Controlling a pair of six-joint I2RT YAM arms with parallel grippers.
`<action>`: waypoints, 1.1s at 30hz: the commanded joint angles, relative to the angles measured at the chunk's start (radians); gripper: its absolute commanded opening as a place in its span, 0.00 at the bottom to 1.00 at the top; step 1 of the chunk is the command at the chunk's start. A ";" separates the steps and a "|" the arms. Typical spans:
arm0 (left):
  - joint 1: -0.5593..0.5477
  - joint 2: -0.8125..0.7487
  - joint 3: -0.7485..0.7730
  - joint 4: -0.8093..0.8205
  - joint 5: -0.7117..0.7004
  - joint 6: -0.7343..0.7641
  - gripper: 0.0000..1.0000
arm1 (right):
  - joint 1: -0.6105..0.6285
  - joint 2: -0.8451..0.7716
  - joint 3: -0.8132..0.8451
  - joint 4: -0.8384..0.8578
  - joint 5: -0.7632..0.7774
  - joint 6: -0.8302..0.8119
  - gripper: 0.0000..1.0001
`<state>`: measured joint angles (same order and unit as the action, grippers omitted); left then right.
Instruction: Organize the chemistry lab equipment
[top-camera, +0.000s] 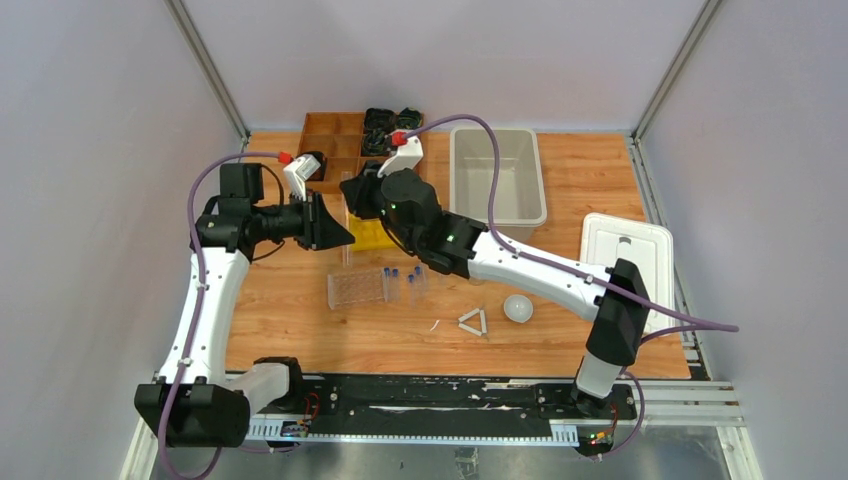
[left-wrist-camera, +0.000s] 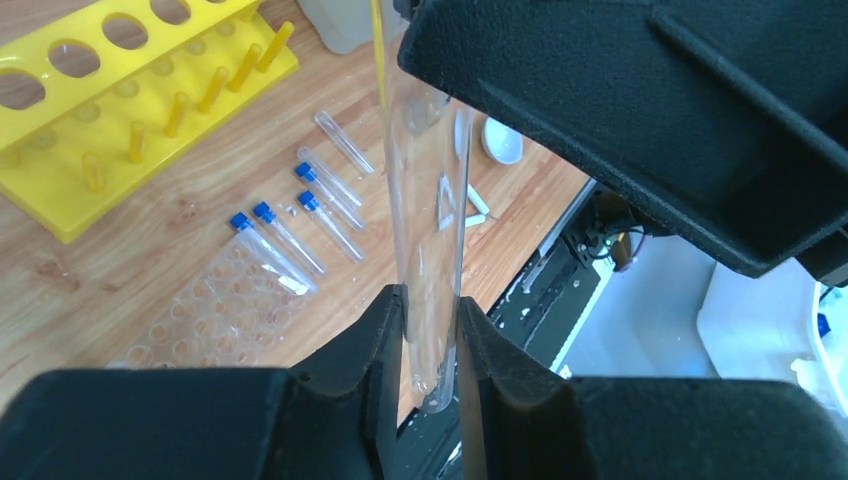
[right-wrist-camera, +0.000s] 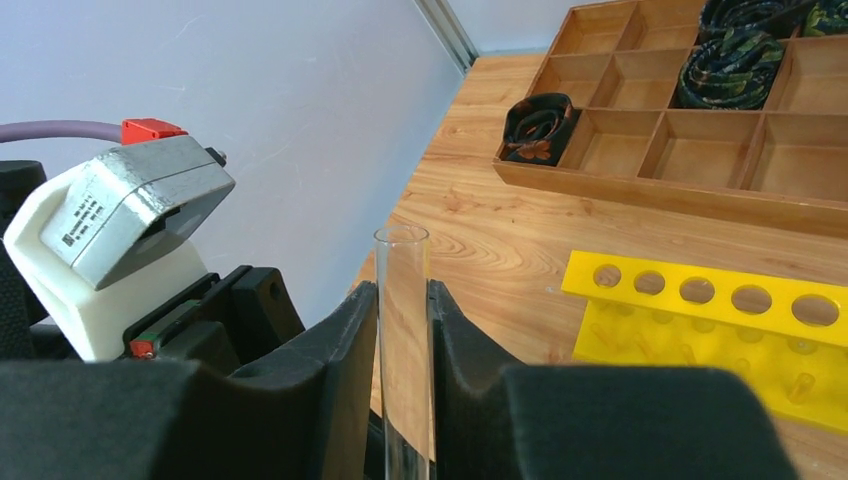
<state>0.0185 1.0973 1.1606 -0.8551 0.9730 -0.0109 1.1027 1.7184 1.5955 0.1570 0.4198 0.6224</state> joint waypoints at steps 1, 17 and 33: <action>-0.008 -0.005 0.020 0.024 0.019 0.009 0.09 | 0.010 0.012 0.090 -0.126 -0.021 0.024 0.37; -0.049 -0.112 -0.009 0.024 -0.025 0.177 0.00 | -0.086 0.028 0.235 -0.510 -0.473 -0.103 0.72; -0.051 -0.143 -0.033 0.024 -0.049 0.152 0.11 | -0.100 0.033 0.321 -0.562 -0.463 -0.163 0.08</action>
<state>-0.0338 0.9699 1.1320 -0.8448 0.9367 0.1490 1.0180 1.7565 1.8832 -0.3676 -0.0704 0.5201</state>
